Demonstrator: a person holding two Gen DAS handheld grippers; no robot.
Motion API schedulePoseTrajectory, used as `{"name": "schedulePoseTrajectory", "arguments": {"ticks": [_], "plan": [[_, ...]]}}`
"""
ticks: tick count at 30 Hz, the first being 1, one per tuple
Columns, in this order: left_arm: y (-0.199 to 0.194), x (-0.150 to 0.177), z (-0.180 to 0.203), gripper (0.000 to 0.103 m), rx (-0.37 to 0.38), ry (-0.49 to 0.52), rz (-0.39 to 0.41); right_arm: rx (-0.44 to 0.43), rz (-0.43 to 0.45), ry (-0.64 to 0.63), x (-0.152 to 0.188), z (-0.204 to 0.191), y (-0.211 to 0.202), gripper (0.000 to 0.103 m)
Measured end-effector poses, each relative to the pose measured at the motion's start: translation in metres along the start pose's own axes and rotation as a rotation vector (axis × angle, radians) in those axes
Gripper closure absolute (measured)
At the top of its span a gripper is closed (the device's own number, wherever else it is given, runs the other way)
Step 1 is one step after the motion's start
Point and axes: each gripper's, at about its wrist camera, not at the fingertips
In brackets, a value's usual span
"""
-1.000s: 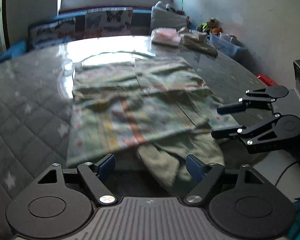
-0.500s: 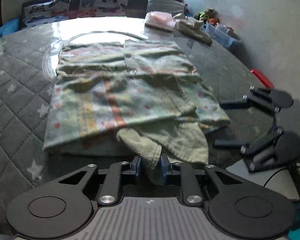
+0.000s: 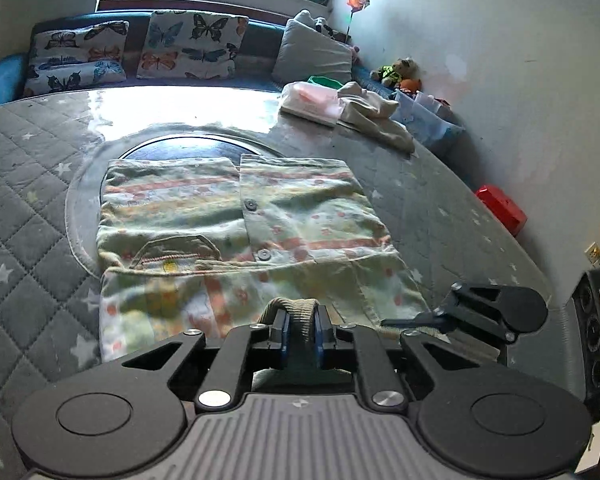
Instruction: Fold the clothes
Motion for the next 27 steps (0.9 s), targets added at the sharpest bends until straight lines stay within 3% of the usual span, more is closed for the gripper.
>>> {"name": "schedulePoseTrajectory", "arguments": {"ticks": [2,5,7,8,15,22,23,27], "plan": [[-0.001,0.003,-0.002,0.088,0.003,0.017,0.002,-0.038,-0.013,0.064,-0.006,0.014,0.004,0.071],[-0.012,0.016,-0.006,0.078,-0.021,0.059,0.03,-0.11,-0.018,0.178,-0.013,0.038,0.005,0.083],[-0.021,0.026,-0.008,0.043,-0.074,0.086,0.059,-0.15,-0.015,0.237,-0.018,0.05,0.004,0.087],[-0.025,0.031,-0.008,0.041,-0.114,0.106,0.074,-0.165,-0.016,0.26,-0.02,0.055,0.003,0.087],[-0.019,0.06,0.003,0.041,-0.275,0.293,0.087,-0.194,-0.006,0.33,-0.031,0.07,-0.002,0.089],[0.006,0.066,0.006,0.043,-0.395,0.469,0.108,-0.162,0.016,0.333,-0.038,0.072,-0.008,0.089],[0.009,0.067,0.005,0.045,-0.41,0.492,0.109,-0.158,0.02,0.333,-0.038,0.072,-0.009,0.089],[0.015,0.072,0.0,0.077,-0.455,0.571,0.102,-0.133,0.042,0.335,-0.035,0.069,-0.012,0.093]]}}
Point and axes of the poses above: each gripper's, at about its wrist camera, not at the fingertips, and y roughly the way its jaws point, z to its right, x to its underside, and after that the axes turned 9 degrees about -z, right-handed
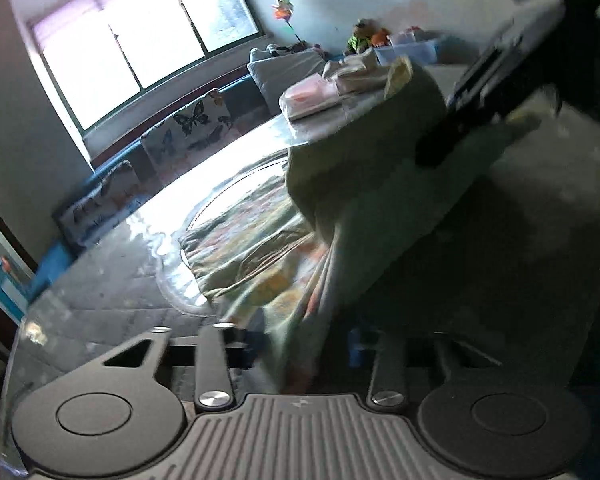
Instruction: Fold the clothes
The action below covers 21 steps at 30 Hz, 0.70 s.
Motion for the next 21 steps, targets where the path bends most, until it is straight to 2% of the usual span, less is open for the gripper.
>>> {"name": "schedulePoseTrajectory", "arguments": {"ticks": [3,6,11,18,21], "plan": [[-0.006,0.004,0.001,0.09,0.009,0.021,0.019,0.018,0.025,-0.022,0.007,-0.007,-0.006,0.094],[-0.014,0.006,0.003,0.094,0.03,0.043,0.037,0.023,0.053,-0.047,0.015,-0.016,-0.017,0.095],[-0.042,0.008,0.006,0.095,0.1,0.076,0.096,0.015,0.08,-0.068,0.027,-0.024,-0.044,0.095],[-0.108,0.02,0.018,0.095,0.24,0.086,0.161,-0.042,0.066,-0.121,0.057,-0.06,-0.1,0.095],[-0.121,0.023,0.022,0.095,0.292,0.058,0.166,-0.063,0.057,-0.132,0.066,-0.073,-0.115,0.095]]}}
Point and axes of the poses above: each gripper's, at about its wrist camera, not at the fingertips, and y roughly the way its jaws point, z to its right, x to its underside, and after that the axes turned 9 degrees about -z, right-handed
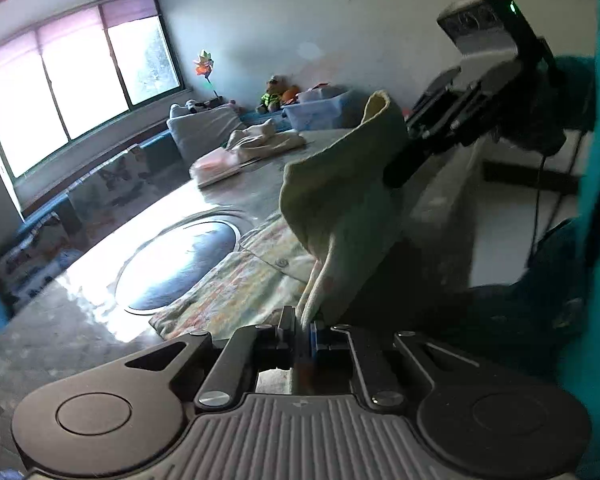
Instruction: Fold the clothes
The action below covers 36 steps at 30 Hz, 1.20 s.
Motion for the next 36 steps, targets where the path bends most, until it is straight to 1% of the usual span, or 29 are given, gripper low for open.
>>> {"name": "schedulePoseTrajectory", "arguments": {"ticks": [2,5,10,15,20,24,27,29,31,32,33,34,36], "plan": [[0.002,-0.002,0.001,0.095,0.008,-0.001,0.002,0.004,-0.02,-0.01,0.0,-0.002,0.0,0.095],[0.01,-0.01,-0.007,0.095,0.005,0.0,0.011,0.02,-0.032,-0.001,-0.007,0.008,0.006,0.095],[0.03,-0.031,-0.037,0.095,-0.019,-0.003,0.027,0.058,-0.02,-0.004,-0.028,0.03,0.016,0.095],[0.065,-0.054,-0.074,0.095,-0.056,0.008,0.023,0.102,-0.011,0.006,-0.055,0.065,0.034,0.095],[0.114,-0.064,-0.11,0.095,-0.051,-0.016,-0.038,0.134,-0.046,0.039,-0.075,0.108,0.07,0.095],[0.153,-0.062,-0.133,0.095,-0.037,-0.068,-0.099,0.159,-0.083,0.074,-0.078,0.137,0.105,0.095],[0.169,-0.057,-0.141,0.095,-0.027,-0.101,-0.126,0.178,-0.111,0.101,-0.074,0.148,0.125,0.094],[0.178,-0.054,-0.145,0.094,-0.02,-0.124,-0.141,0.185,-0.128,0.121,-0.068,0.154,0.139,0.09],[0.178,-0.051,-0.147,0.091,-0.021,-0.141,-0.148,0.194,-0.139,0.135,-0.064,0.159,0.147,0.089],[0.178,-0.05,-0.148,0.091,-0.024,-0.147,-0.151,0.205,-0.139,0.14,-0.062,0.16,0.148,0.084],[0.179,-0.049,-0.148,0.089,-0.026,-0.153,-0.153,0.22,-0.137,0.144,-0.06,0.16,0.149,0.082],[0.179,-0.048,-0.149,0.085,-0.031,-0.16,-0.156,0.229,-0.132,0.15,-0.059,0.16,0.149,0.082],[0.179,-0.047,-0.151,0.079,-0.05,-0.181,-0.165,0.247,-0.117,0.164,-0.058,0.161,0.146,0.078]]}}
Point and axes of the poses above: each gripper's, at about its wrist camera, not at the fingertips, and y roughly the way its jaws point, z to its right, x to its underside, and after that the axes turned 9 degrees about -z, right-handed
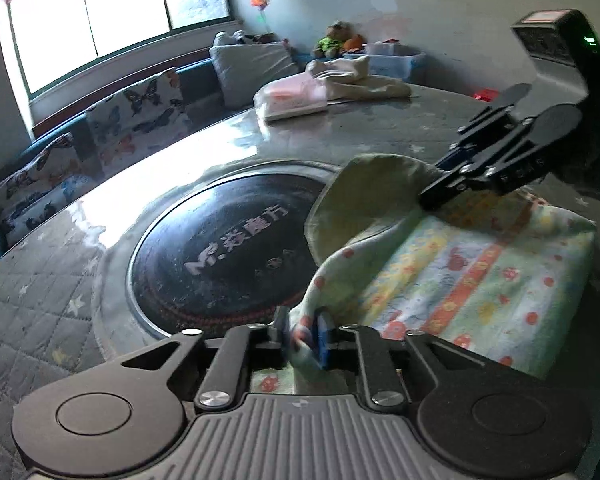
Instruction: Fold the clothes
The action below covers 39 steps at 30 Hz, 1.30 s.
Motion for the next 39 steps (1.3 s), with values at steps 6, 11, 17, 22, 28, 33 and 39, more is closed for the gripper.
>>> {"name": "schedulePoseTrajectory", "arguments": {"ticks": [6,11,17,22,28,33,39], "plan": [[0.002,0.001,-0.007,0.074,-0.038,-0.069,-0.024,0.069,0.067,0.03,0.01,0.0,-0.02,0.071],[0.004,-0.002,-0.01,0.072,-0.091,-0.14,-0.033,0.044,0.093,0.037,0.019,-0.01,-0.029,0.071],[-0.001,-0.006,-0.011,0.072,-0.145,-0.212,-0.026,0.017,0.059,0.046,0.023,-0.014,-0.012,0.071],[-0.008,-0.01,-0.009,0.072,-0.151,-0.23,-0.018,0.055,0.052,0.11,0.022,0.003,0.0,0.072],[-0.019,-0.014,0.004,0.073,-0.086,-0.246,0.02,0.085,0.093,0.138,0.027,0.007,-0.017,0.072],[-0.011,-0.022,0.022,0.073,-0.003,-0.231,0.027,0.056,0.076,0.116,0.039,-0.002,-0.025,0.072],[0.015,-0.03,0.025,0.073,0.02,-0.249,-0.008,0.086,0.068,0.205,0.058,0.017,-0.024,0.071]]}}
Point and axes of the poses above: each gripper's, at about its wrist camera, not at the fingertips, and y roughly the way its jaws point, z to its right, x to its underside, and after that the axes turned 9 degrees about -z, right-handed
